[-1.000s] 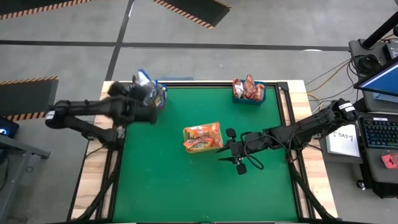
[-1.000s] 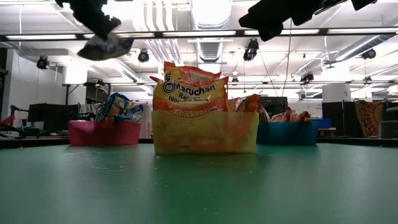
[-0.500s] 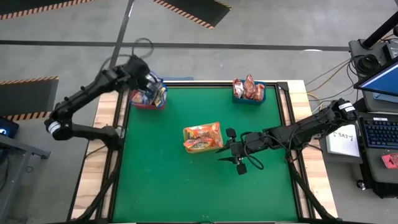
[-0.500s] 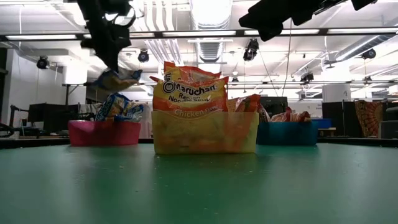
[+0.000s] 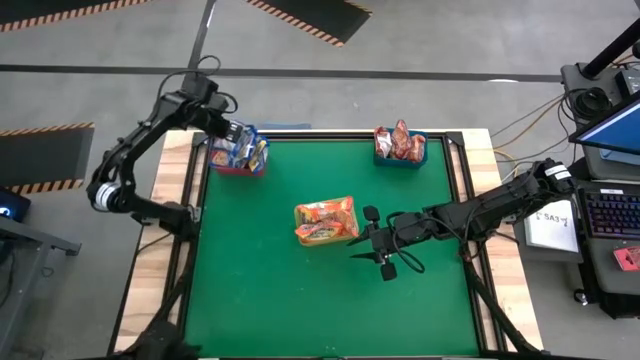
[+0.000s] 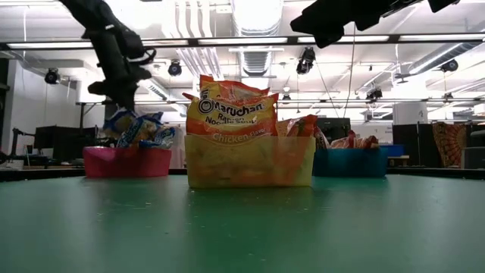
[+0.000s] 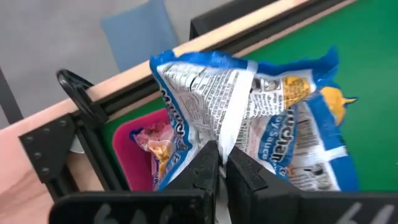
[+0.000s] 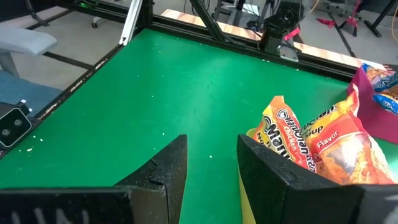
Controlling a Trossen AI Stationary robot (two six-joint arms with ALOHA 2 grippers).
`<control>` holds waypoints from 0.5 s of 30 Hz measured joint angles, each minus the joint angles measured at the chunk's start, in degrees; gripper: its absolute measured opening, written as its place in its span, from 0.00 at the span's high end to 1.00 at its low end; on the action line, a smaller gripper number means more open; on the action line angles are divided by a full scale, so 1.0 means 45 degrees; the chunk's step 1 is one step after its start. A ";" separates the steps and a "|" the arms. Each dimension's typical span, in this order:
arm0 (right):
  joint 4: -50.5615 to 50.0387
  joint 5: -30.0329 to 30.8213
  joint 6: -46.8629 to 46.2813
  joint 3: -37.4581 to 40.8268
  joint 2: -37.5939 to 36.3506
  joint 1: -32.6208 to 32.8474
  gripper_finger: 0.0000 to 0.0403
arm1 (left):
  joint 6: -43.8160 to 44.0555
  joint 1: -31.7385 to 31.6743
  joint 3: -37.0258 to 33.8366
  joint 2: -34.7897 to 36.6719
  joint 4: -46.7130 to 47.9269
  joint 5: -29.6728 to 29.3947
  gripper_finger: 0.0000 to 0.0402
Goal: Sort Maruchan noodles
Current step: Put the blue noodle pack into the red bin
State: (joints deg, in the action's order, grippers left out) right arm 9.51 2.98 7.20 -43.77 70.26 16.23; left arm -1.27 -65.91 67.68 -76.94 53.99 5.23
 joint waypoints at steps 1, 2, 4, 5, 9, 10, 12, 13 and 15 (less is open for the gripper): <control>0.0002 0.0001 0.0031 0.0000 -0.0005 0.0000 0.68 | -0.0004 0.0005 0.0000 -0.0169 -0.0002 0.0000 1.00; 0.0002 0.0005 0.0041 0.0000 -0.0005 0.0000 0.68 | -0.0007 0.0005 0.0000 -0.0317 0.0004 0.0000 1.00; 0.0006 0.0005 0.0054 0.0000 -0.0005 0.0000 0.68 | -0.0007 0.0015 -0.0005 -0.0523 0.0028 0.0000 1.00; 0.0006 0.0005 0.0059 0.0000 -0.0005 0.0000 0.68 | -0.0007 0.0015 -0.0005 -0.0568 0.0087 0.0000 1.00; 0.0006 0.0010 0.0086 0.0000 -0.0005 0.0000 0.68 | -0.0006 0.0051 -0.0005 -0.0588 0.0874 0.0019 1.00; 0.0006 0.0010 0.0115 0.0000 -0.0005 0.0000 0.68 | -0.0051 0.0064 -0.0005 -0.0524 0.1090 0.0071 1.00; 0.0008 0.0015 0.0220 0.0000 -0.0019 -0.0001 0.68 | -0.0016 0.0122 -0.0005 -0.0345 0.1183 0.0204 1.00; 0.0042 0.0019 0.0263 0.0000 -0.0024 -0.0010 0.68 | 0.0090 0.0150 -0.0018 -0.0271 0.1170 0.0214 1.00; 0.0056 0.0033 0.0302 0.0000 -0.0024 -0.0030 0.68 | 0.0114 0.0165 -0.0084 -0.0244 0.1134 0.0209 1.00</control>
State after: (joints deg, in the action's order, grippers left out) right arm 9.76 3.13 8.56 -43.77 70.15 16.10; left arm -0.75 -65.17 67.30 -78.04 59.09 6.17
